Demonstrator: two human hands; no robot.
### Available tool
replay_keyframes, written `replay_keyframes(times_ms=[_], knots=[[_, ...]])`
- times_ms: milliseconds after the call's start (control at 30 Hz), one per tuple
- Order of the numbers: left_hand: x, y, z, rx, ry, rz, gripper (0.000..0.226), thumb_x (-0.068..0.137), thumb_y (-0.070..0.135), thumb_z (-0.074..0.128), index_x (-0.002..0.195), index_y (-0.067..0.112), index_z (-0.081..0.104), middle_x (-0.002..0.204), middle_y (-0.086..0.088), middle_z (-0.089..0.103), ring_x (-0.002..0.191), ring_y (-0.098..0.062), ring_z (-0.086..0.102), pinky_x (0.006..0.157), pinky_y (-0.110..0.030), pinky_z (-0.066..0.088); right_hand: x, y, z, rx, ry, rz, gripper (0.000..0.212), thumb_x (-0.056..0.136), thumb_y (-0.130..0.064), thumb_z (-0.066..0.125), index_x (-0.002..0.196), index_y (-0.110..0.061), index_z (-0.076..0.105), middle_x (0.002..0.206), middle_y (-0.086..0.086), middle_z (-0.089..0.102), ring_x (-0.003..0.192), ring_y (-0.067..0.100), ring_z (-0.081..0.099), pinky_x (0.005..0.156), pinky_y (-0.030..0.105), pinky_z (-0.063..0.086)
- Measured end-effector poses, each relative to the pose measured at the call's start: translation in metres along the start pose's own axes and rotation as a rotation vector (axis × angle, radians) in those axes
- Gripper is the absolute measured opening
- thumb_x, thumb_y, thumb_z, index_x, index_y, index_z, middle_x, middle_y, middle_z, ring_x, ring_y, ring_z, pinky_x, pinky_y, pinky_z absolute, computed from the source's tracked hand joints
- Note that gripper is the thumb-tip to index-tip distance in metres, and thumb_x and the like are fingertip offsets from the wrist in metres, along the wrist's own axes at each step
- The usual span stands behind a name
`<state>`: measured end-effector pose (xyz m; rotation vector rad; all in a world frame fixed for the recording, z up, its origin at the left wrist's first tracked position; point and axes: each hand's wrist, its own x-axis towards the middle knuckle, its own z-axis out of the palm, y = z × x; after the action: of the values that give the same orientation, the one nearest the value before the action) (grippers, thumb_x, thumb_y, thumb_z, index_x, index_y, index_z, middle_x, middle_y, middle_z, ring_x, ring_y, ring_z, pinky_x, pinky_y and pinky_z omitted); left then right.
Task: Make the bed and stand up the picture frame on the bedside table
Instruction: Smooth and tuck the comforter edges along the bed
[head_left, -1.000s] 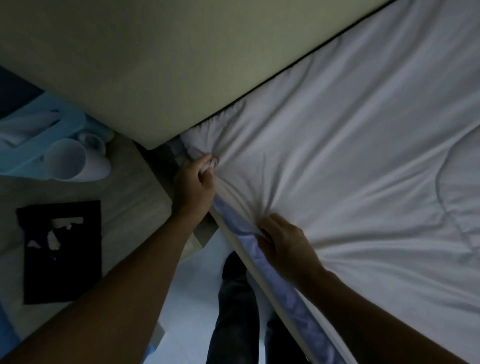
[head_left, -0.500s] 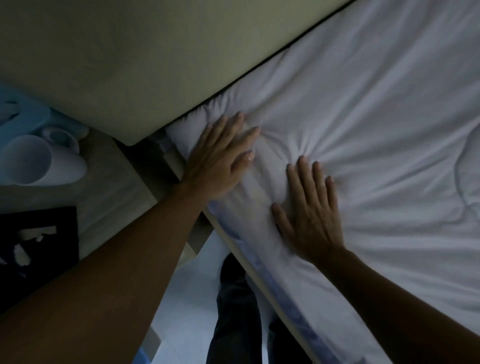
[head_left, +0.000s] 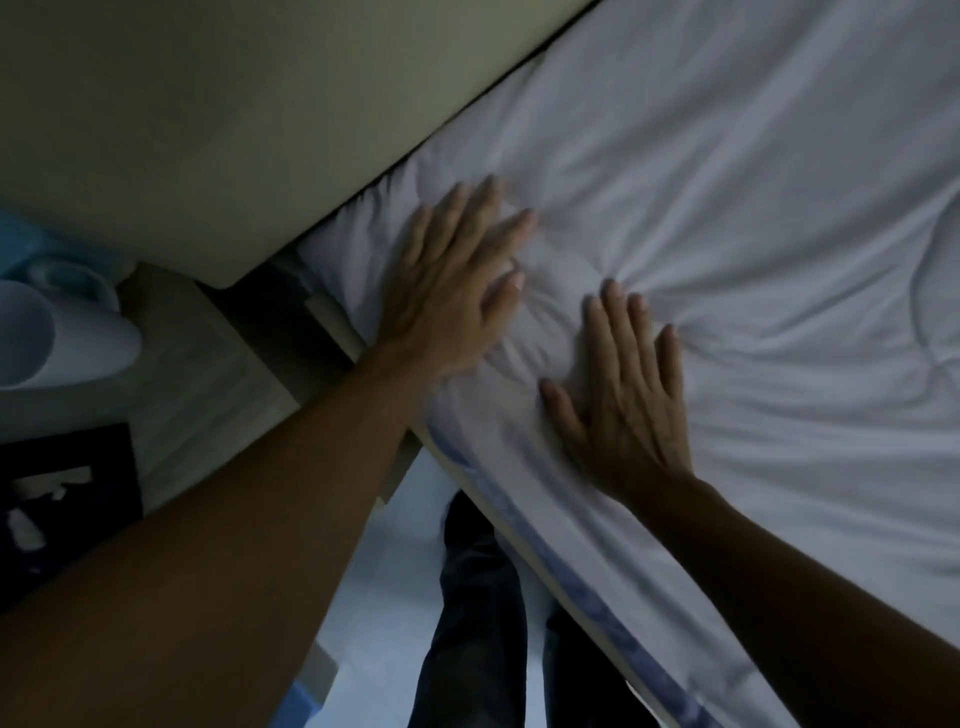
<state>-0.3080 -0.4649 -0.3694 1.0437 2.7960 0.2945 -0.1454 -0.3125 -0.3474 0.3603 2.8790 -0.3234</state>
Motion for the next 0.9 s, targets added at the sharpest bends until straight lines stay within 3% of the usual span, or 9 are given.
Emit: replay_keyframes(times_ms=[133, 333, 467, 567, 667, 733, 833, 900], knots=[[-0.001, -0.018, 0.006, 0.014, -0.014, -0.025, 0.062, 0.098, 0.06, 0.027, 0.155, 0.038, 0.016, 0.166, 0.002, 0.01, 0.153, -0.023, 0.006, 0.123, -0.044, 0.008, -0.015, 0.001, 0.009, -0.073, -0.064, -0.062, 0.086, 0.098, -0.066, 0.029, 0.16, -0.013, 0.001, 0.168, 0.009, -0.007, 0.155, 0.024, -0.007, 0.125, 0.052, 0.004], [-0.01, -0.01, 0.001, 0.025, -0.063, -0.179, 0.069, 0.095, 0.068, 0.021, 0.156, 0.038, 0.006, 0.167, -0.002, 0.0, 0.153, -0.025, -0.003, 0.123, -0.049, 0.001, -0.119, 0.016, 0.031, -0.079, -0.185, -0.212, 0.095, 0.092, -0.067, 0.046, 0.159, -0.009, 0.012, 0.168, 0.013, 0.003, 0.155, 0.03, 0.005, 0.12, 0.057, 0.021], [-0.021, -0.004, -0.01, 0.08, -0.042, -0.215, 0.067, 0.099, 0.06, 0.02, 0.158, 0.03, 0.006, 0.166, -0.009, 0.0, 0.153, -0.029, -0.003, 0.122, -0.051, 0.0, -0.136, 0.021, 0.018, 0.167, -0.083, -0.221, 0.087, 0.09, -0.063, 0.048, 0.156, -0.011, 0.025, 0.166, 0.009, 0.017, 0.153, 0.025, 0.018, 0.118, 0.051, 0.027], [-0.033, 0.01, -0.01, 0.034, -0.006, 0.008, 0.061, 0.102, 0.047, 0.028, 0.158, 0.026, 0.015, 0.166, -0.007, 0.009, 0.153, -0.028, 0.005, 0.122, -0.051, 0.005, -0.099, 0.024, 0.003, 0.28, 0.079, -0.139, 0.074, 0.095, -0.053, 0.046, 0.154, -0.012, 0.03, 0.164, 0.008, 0.025, 0.153, 0.022, 0.021, 0.121, 0.046, 0.022], [-0.041, 0.009, 0.0, 0.114, -0.078, 0.179, 0.059, 0.102, 0.05, 0.027, 0.157, 0.031, 0.017, 0.166, -0.001, 0.011, 0.153, -0.027, 0.009, 0.121, -0.05, 0.011, -0.06, 0.031, 0.006, 0.133, 0.004, -0.026, 0.08, 0.099, -0.057, 0.039, 0.16, -0.014, 0.011, 0.168, 0.005, 0.005, 0.156, 0.02, 0.001, 0.125, 0.048, 0.011], [-0.042, 0.004, 0.005, 0.136, -0.119, 0.08, 0.061, 0.1, 0.057, 0.022, 0.157, 0.036, 0.012, 0.166, 0.0, 0.006, 0.153, -0.027, 0.006, 0.122, -0.05, 0.008, -0.058, 0.026, 0.014, 0.087, -0.045, 0.02, 0.087, 0.097, -0.065, 0.036, 0.16, -0.015, 0.004, 0.168, 0.005, -0.004, 0.155, 0.021, -0.006, 0.125, 0.052, 0.008], [-0.049, 0.003, 0.004, 0.063, -0.078, -0.244, 0.064, 0.1, 0.058, 0.023, 0.157, 0.033, 0.01, 0.166, -0.007, 0.004, 0.152, -0.03, 0.006, 0.122, -0.052, 0.006, -0.078, 0.01, 0.021, 0.15, -0.058, -0.01, 0.1, 0.089, -0.073, 0.045, 0.16, -0.015, 0.006, 0.168, 0.008, -0.004, 0.155, 0.025, -0.007, 0.125, 0.052, 0.004], [-0.058, 0.007, -0.001, -0.021, 0.026, -0.483, 0.07, 0.098, 0.06, 0.032, 0.155, 0.023, 0.019, 0.163, -0.013, 0.014, 0.149, -0.034, 0.016, 0.118, -0.05, 0.015, -0.094, 0.006, 0.02, 0.208, -0.047, -0.05, 0.099, 0.082, -0.072, 0.058, 0.158, -0.018, 0.024, 0.166, 0.013, 0.013, 0.154, 0.03, 0.009, 0.124, 0.05, 0.012]])
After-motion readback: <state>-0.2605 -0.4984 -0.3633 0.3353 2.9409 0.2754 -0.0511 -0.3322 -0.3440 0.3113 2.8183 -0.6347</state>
